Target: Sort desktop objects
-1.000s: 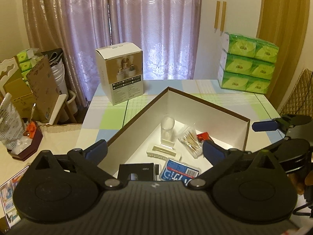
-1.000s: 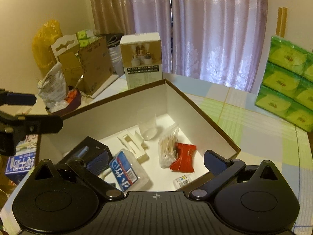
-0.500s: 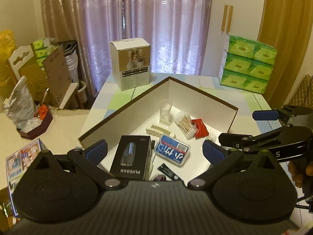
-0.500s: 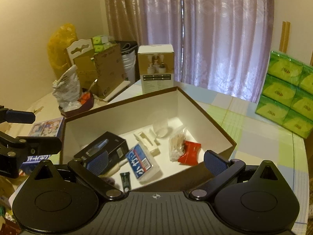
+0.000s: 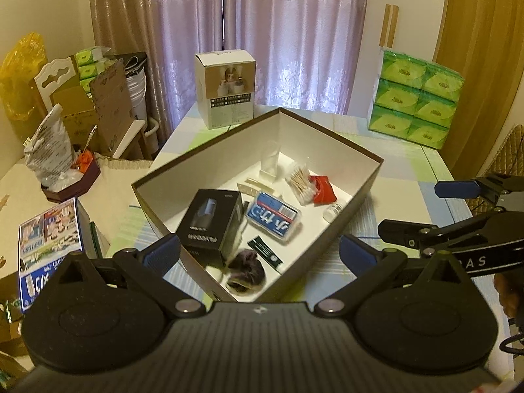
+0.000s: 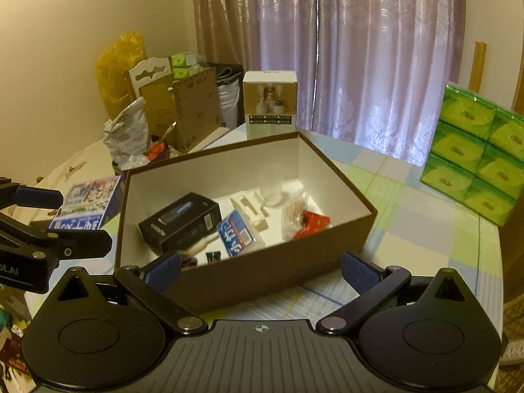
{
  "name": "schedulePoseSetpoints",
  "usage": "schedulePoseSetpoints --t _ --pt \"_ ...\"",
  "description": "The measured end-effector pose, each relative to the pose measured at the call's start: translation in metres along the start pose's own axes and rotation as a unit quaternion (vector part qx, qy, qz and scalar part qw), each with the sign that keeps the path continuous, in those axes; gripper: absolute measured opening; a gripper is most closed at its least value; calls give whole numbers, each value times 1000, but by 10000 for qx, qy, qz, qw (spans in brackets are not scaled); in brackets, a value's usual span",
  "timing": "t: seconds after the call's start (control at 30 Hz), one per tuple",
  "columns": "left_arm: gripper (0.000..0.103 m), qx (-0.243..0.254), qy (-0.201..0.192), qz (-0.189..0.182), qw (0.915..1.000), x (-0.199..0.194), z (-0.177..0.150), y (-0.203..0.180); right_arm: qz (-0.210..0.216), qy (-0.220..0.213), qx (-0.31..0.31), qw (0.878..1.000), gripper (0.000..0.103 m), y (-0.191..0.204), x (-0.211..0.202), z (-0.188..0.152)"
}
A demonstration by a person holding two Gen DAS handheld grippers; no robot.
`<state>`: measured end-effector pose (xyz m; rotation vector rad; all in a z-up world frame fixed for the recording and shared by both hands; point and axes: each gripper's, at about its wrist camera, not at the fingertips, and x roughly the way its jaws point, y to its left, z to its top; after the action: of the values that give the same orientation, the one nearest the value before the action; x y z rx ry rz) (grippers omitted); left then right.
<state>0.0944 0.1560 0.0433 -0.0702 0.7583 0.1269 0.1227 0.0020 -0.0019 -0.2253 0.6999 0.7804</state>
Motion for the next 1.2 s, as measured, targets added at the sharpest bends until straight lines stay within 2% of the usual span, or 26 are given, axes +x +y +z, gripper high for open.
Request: schedulePoseSetpoints --t 0.4,1.2 --pt "102 -135 88 185 9997 -13 -24 -31 144 101 -76 9998 101 -15 -24 -26" --pt "102 -276 252 550 9978 -21 -58 -79 403 286 -232 9985 101 -38 -46 -65"
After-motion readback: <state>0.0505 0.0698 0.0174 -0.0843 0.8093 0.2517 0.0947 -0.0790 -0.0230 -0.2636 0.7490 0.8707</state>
